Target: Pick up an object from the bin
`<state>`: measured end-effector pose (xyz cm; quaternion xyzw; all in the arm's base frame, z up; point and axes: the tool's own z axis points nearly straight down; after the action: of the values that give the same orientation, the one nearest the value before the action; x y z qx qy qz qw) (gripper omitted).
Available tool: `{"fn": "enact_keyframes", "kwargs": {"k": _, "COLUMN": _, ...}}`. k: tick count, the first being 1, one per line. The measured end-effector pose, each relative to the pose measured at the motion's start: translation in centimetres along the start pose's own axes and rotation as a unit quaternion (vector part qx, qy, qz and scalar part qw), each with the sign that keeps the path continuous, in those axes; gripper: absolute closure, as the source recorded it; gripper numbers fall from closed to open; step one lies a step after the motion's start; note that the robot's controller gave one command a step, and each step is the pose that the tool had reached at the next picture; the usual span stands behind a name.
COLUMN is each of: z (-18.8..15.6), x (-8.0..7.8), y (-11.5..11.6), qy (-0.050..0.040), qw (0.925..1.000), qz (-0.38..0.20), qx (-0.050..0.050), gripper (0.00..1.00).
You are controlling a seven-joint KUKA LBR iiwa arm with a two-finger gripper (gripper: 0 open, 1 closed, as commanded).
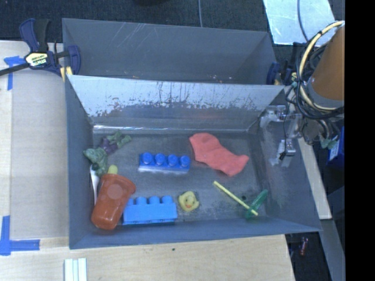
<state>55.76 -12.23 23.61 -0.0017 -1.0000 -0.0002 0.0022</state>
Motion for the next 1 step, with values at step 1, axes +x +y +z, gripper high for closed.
{"fn": "enact_keyframes", "kwargs": {"k": 1, "z": -0.50, "x": -0.15, "y": 0.08, "qy": -0.0044, "qw": 1.0000, "qz": -0.002, "qx": 0.001, "gripper": 0.00}}
